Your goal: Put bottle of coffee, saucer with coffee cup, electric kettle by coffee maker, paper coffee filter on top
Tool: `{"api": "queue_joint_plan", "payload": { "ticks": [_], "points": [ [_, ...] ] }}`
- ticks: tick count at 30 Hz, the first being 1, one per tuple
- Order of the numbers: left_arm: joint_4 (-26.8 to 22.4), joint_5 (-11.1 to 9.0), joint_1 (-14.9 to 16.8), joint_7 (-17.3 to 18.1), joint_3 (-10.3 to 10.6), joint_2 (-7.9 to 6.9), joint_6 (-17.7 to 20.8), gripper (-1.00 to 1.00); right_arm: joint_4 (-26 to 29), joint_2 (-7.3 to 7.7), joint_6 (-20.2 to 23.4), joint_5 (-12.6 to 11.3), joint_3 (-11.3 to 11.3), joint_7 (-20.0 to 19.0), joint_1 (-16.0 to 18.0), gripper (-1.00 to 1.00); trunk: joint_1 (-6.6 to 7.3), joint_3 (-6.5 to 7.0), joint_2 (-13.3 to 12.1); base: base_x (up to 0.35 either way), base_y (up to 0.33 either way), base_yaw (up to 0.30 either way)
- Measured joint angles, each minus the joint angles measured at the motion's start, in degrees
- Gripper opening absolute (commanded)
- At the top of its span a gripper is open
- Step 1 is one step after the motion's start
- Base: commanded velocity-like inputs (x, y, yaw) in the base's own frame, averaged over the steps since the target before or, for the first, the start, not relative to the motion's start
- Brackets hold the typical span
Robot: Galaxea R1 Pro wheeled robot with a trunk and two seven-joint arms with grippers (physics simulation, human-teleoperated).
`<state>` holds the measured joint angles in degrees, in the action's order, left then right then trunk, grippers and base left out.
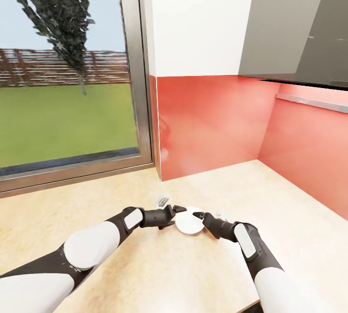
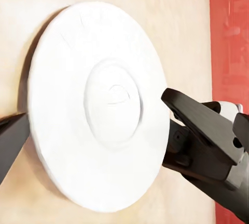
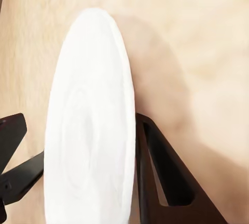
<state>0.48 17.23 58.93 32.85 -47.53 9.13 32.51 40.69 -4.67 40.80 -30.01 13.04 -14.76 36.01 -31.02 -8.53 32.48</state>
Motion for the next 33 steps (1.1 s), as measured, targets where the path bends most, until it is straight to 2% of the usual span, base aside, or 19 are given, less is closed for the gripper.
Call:
{"api": "queue_joint_plan", "payload": {
  "ticks": [13,14,23,33],
  "points": [
    [-0.03,0.05,-0.01,-0.03,0.13,0.37,0.16,1.0,0.02,-0.07,0.0,0.03,0.0,0.02,0.0,1.0,0.0,0.0,0.0,0.0,0.0,0.0],
    [-0.03,0.05,-0.01,-0.04,0.11,0.37,0.17,1.0,0.01,-0.06,0.01,0.01,0.0,0.0,0.0,-1.0,0.0,0.0,0.0,0.0,0.0,0.0],
    [-0.03,0.07,-0.01,-0.04,0.17,0.36,0.15,1.0,-0.11,-0.05,0.08,-0.48,0.0,-0.03,0.0,-1.0,0.0,0.0,0.0,0.0,0.0,0.0],
    [-0.03,-1.58,-0.01,-0.11,0.76,0.29,0.04,1.0,-0.11,-0.02,0.11,-0.61,-0.01,-0.03,0.0,-1.0,0.0,-0.01,-0.01,0.0,0.0,0.0]
  ]
}}
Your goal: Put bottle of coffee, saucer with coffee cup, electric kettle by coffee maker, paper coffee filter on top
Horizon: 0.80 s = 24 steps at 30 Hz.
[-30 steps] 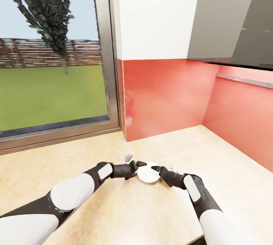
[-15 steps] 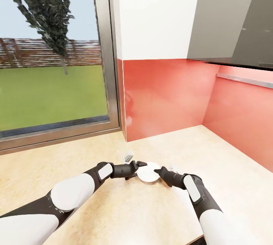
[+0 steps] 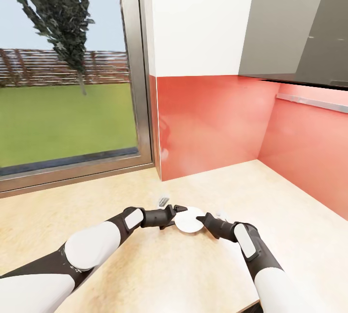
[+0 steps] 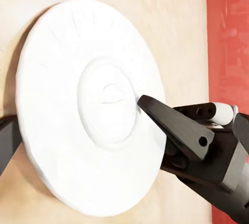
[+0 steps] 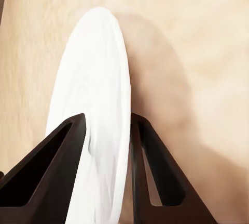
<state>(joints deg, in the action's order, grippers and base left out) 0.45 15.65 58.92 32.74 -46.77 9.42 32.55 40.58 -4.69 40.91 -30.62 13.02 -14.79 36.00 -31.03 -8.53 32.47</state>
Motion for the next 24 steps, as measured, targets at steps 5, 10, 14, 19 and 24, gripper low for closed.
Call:
{"api": "queue_joint_plan", "payload": {
  "ticks": [5,10,14,19,24],
  "points": [
    [-0.19,-0.12,0.0,0.01,-0.06,-0.34,0.03,1.0,-0.01,0.01,0.0,-0.01,0.0,-0.02,0.0,-1.0,0.0,0.0,0.0,0.0,0.0,0.0],
    [-0.7,-0.32,0.01,0.17,-0.36,-1.56,0.54,1.0,-0.03,0.01,-0.02,-0.07,0.0,0.02,0.0,-1.0,0.0,0.01,0.0,0.0,0.0,0.0],
    [-0.75,-0.59,0.01,0.45,-0.94,-5.02,0.87,1.0,-0.05,0.01,-0.04,-0.07,0.0,0.0,0.0,-1.0,0.0,0.01,0.0,0.0,0.0,0.0],
    [-0.85,-0.5,0.08,0.88,-0.98,-8.13,0.98,1.0,-0.2,0.02,0.17,-1.15,-2.51,0.19,0.0,-1.0,0.0,0.0,0.01,0.0,0.0,0.0],
    [-0.97,-0.14,0.16,4.49,-0.15,-8.96,0.92,1.0,0.2,-0.04,0.08,-1.18,-4.59,0.17,0.0,-1.0,0.0,0.0,0.0,0.0,0.0,0.0]
  ]
}}
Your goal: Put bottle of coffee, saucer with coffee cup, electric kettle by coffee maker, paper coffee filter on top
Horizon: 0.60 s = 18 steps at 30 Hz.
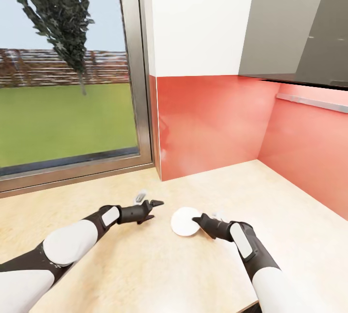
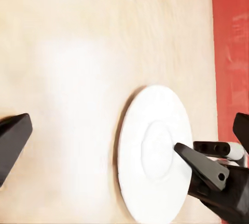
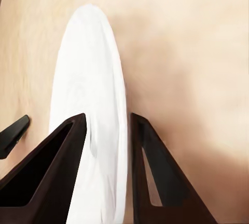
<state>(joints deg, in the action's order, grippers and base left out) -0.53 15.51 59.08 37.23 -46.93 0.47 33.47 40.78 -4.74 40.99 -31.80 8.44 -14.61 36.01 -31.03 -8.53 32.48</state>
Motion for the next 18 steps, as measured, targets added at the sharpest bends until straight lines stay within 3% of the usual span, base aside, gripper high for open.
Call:
{"api": "queue_joint_plan", "payload": {
  "ticks": [3,5,8,13,14,18],
  "points": [
    [-0.02,0.43,0.09,2.26,0.74,-1.08,-0.33,1.0,0.31,0.0,-0.02,0.31,-0.39,-0.04,-0.01,-1.0,0.0,0.0,-0.01,0.0,0.0,0.0],
    [-0.03,0.47,0.11,3.04,0.82,-2.0,-0.39,1.0,1.81,0.05,-0.24,1.86,-0.4,0.0,-0.02,-1.0,-0.01,-0.01,-0.02,0.0,0.0,0.0],
    [-0.09,0.63,0.12,4.52,0.95,-3.33,-0.47,1.0,5.81,0.06,-0.3,1.73,-0.39,-0.06,-0.02,-1.0,-0.01,-0.01,-0.02,0.0,0.0,0.0],
    [-0.11,2.0,0.12,5.29,1.01,-3.65,-0.57,1.0,10.68,0.25,-0.33,1.83,-0.14,-0.06,-0.03,-1.0,-0.01,-0.01,-0.02,-0.015,0.0,0.0],
    [-0.11,3.14,0.12,5.35,0.98,-3.66,-0.76,1.0,11.7,0.49,-0.33,1.81,-0.05,-0.07,-0.02,-1.0,-0.02,-0.01,-0.02,-0.125,0.0,0.0],
    [-0.11,3.75,0.12,5.36,0.98,-3.42,-1.09,1.0,12.0,0.58,-0.41,1.91,-0.22,-0.19,-0.03,-1.0,-0.03,-0.01,-0.03,-0.222,0.0,0.0]
  ]
}}
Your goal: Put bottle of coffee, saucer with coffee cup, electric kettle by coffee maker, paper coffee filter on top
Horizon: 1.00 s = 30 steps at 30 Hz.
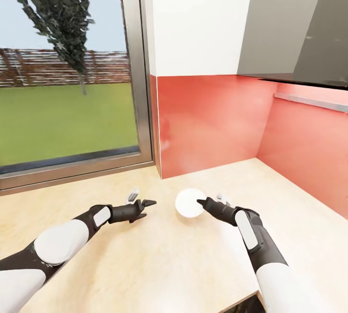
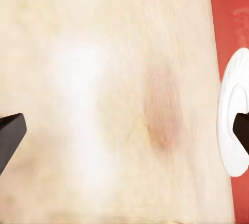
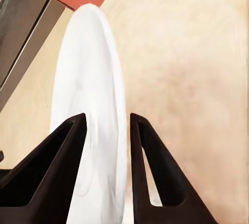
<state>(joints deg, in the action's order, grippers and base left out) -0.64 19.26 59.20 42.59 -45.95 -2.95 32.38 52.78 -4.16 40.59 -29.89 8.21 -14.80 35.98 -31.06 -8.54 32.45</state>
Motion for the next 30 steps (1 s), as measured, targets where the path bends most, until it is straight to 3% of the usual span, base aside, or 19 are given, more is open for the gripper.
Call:
{"api": "queue_joint_plan", "payload": {
  "ticks": [10,22,27,30],
  "points": [
    [0.0,0.09,-0.07,0.03,0.14,0.2,-0.09,1.0,0.46,0.07,-0.04,0.04,0.07,-4.17,0.0,-1.0,-0.01,0.0,0.0,-0.328,0.0,0.0],
    [0.0,0.02,-0.09,0.17,0.1,0.5,-0.17,1.0,2.98,0.1,-0.05,0.09,-0.09,-4.41,0.0,-1.0,-0.01,0.46,0.0,-0.341,0.0,0.093],
    [0.0,0.18,-0.11,2.08,0.19,0.61,-0.21,1.0,2.99,0.05,-0.05,0.08,-0.12,-4.43,0.0,-1.0,-0.01,0.82,0.0,-0.342,0.0,0.154],
    [0.0,1.49,-0.16,4.97,1.11,0.65,-0.29,1.0,2.99,0.02,-0.05,0.09,-0.17,-4.47,0.0,-1.0,-0.01,1.03,0.0,-0.342,0.0,0.154]
  ]
}}
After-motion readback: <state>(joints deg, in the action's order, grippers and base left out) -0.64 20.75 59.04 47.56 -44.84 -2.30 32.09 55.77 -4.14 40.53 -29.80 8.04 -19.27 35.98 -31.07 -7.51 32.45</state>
